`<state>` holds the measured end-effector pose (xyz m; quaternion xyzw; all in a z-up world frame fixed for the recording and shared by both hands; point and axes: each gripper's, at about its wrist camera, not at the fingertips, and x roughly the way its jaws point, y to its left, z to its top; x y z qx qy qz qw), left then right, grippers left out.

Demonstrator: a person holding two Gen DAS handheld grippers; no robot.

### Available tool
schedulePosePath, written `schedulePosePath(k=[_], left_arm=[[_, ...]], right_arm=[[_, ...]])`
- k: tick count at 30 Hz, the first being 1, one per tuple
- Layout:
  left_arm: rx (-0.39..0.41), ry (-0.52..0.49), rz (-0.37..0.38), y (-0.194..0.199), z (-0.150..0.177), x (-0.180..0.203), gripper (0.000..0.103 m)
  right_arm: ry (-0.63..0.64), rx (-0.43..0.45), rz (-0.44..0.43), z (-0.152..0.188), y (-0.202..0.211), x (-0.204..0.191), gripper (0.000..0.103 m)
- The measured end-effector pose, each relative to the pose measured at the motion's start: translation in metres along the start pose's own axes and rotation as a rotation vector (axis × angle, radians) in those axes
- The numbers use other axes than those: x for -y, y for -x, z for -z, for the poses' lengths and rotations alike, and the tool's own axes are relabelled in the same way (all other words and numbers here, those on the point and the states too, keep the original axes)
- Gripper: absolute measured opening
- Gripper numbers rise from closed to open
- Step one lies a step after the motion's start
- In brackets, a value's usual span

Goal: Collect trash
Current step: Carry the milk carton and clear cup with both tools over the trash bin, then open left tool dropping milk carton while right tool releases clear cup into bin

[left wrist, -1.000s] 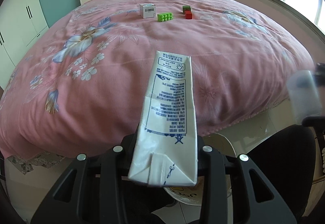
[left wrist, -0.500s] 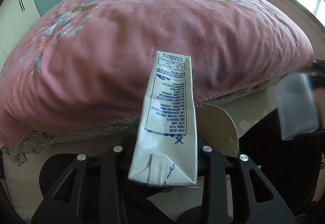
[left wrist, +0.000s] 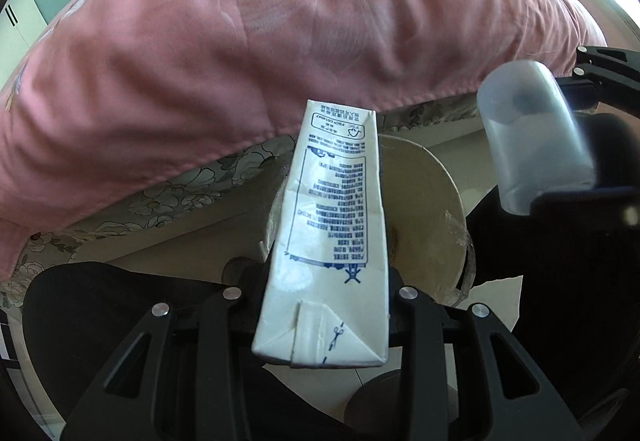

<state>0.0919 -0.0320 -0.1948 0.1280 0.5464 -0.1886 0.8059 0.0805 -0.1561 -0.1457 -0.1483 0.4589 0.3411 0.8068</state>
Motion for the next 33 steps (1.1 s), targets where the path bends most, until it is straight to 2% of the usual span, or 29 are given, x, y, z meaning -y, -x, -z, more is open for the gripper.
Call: schedulePosePath(k=[17,33], left_arm=[[-0.129,-0.024,0.033,-0.042,0.011,0.002,0.039],[-0.289,-0.046,0.093,-0.096,0.014,0.010,0.039]], right_arm=[[-0.046,-0.079,0.002,-0.011,-0.037,0.008,0.058],[-0.077,-0.195,-0.037,-0.014,-0.101,0.013,0.058]])
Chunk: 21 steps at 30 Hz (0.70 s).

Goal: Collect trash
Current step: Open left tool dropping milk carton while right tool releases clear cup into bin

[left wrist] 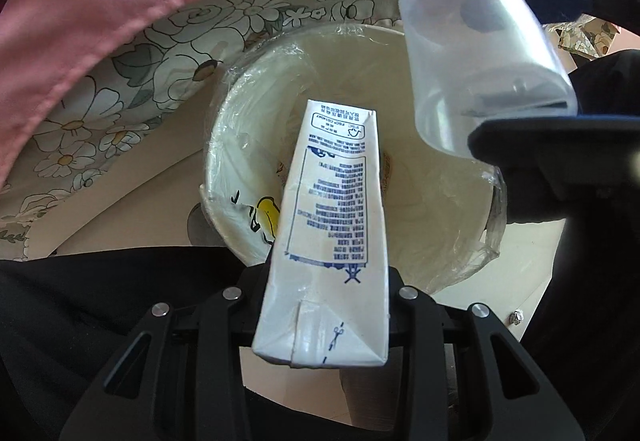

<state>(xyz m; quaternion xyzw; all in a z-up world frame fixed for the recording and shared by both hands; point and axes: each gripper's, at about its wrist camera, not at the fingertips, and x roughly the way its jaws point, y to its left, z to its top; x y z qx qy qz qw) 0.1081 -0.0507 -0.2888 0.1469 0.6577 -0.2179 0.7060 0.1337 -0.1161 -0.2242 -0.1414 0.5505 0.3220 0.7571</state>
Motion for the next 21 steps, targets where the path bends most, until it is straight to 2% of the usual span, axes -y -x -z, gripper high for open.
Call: schedulePosePath(k=[10,21], left_arm=[[-0.065,0.014,0.037,-0.027,-0.017,-0.001,0.039],[-0.071,0.031,0.062,-0.038,-0.020,-0.013,0.039]], right_arm=[[-0.027,-0.038,-0.008,0.000,-0.025,0.010,0.058],[-0.055,-0.037,-0.014,0.000,-0.028,0.017,0.058]])
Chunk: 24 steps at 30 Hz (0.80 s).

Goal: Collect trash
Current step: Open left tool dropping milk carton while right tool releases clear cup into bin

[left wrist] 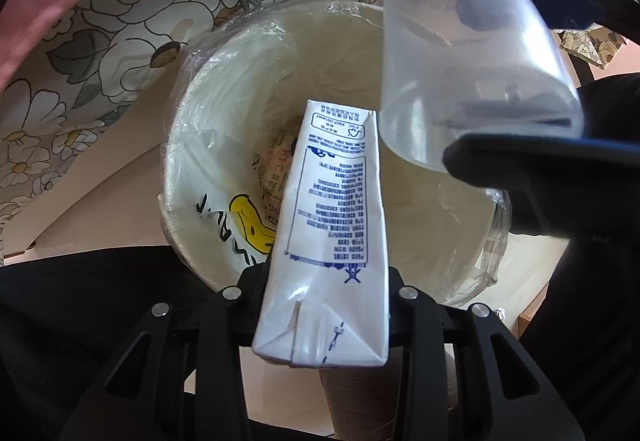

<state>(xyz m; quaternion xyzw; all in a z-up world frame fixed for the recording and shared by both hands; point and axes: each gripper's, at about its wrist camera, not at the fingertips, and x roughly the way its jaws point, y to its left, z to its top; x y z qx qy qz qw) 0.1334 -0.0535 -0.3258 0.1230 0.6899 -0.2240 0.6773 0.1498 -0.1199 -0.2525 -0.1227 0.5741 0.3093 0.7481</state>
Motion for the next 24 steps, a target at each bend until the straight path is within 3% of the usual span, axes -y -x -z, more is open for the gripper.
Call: schedulePosePath(k=[3,5,6,7,10,11,13,24], left_arm=[[0.011,0.005,0.011,0.001,-0.002,0.000,0.039],[0.018,0.005,0.025,0.002,-0.003,0.000,0.041],[0.017,0.002,0.031,0.002,-0.003,0.000,0.046],[0.016,-0.001,0.033,0.002,-0.003,0.000,0.063],[0.030,-0.006,0.036,0.003,-0.003,0.001,0.072],[0.037,-0.007,0.041,0.005,-0.003,0.001,0.083],[0.045,-0.010,0.034,0.008,-0.002,0.003,0.094],[0.059,-0.003,0.032,0.020,-0.004,0.010,0.094]], right_arm=[[-0.005,0.003,-0.003,0.000,0.001,0.001,0.059],[-0.013,0.006,-0.006,-0.001,0.005,0.003,0.065],[-0.017,0.008,0.000,-0.001,0.006,0.005,0.071],[-0.021,0.009,0.006,-0.001,0.007,0.006,0.073],[-0.026,0.015,0.012,0.000,0.011,0.008,0.076],[-0.027,0.016,0.013,0.000,0.012,0.008,0.077],[-0.030,0.022,0.012,0.001,0.014,0.009,0.077],[-0.030,0.036,0.018,0.004,0.019,0.010,0.077]])
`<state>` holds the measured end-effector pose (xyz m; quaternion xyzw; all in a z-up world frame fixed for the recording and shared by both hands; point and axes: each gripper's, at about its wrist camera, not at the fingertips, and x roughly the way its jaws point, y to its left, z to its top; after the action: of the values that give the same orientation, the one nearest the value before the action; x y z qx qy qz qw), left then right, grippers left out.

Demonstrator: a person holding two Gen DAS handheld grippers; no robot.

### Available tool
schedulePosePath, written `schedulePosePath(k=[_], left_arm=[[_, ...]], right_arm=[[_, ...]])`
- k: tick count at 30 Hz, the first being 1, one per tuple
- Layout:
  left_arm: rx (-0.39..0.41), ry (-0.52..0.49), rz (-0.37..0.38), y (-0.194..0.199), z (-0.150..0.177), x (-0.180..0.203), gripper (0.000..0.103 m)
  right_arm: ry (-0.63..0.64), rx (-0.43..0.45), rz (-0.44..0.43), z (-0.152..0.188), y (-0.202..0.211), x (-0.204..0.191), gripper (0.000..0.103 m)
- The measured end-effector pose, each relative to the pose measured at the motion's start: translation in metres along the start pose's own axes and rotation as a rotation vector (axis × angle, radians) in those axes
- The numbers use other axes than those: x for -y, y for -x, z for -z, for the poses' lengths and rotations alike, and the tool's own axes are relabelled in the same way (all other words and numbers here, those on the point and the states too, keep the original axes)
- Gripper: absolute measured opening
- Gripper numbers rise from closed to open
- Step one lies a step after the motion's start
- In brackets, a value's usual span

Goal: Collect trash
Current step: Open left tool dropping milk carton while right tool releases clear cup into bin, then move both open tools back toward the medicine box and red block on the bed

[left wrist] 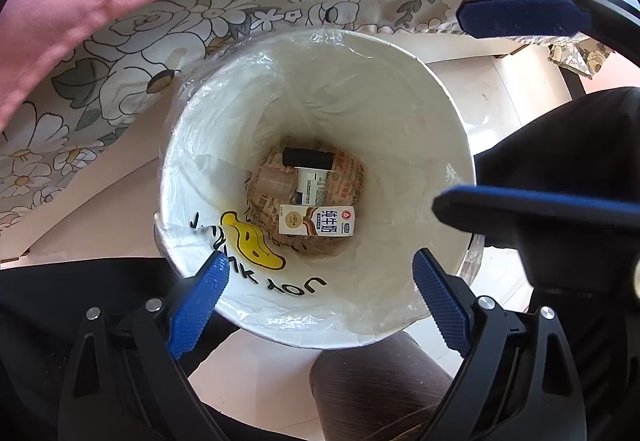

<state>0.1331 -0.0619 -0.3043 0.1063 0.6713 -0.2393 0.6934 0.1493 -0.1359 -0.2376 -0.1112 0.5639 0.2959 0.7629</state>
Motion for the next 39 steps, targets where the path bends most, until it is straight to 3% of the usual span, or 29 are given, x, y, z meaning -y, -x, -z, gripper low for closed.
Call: schedulePosePath(k=[7,13,22,27,31,39], left_arm=[[0.025,0.004,-0.012,0.010,0.004,0.004,0.094],[0.097,-0.001,-0.055,0.033,0.007,0.008,0.094],[0.261,-0.014,-0.154,0.094,0.007,0.020,0.094],[0.328,-0.004,-0.173,0.127,0.000,0.020,0.094],[0.409,-0.002,-0.222,0.159,-0.008,0.021,0.094],[0.551,0.028,-0.247,0.220,-0.036,0.017,0.094]], right_arm=[[-0.006,0.020,0.009,0.001,0.007,-0.002,0.077],[-0.035,0.081,0.011,0.004,0.038,-0.003,0.078],[-0.135,0.296,0.084,0.017,0.114,0.008,0.082],[-0.178,0.399,0.112,0.019,0.151,0.015,0.083],[-0.179,0.464,0.140,0.021,0.176,0.019,0.083],[-0.223,0.612,0.212,0.013,0.233,0.024,0.084]])
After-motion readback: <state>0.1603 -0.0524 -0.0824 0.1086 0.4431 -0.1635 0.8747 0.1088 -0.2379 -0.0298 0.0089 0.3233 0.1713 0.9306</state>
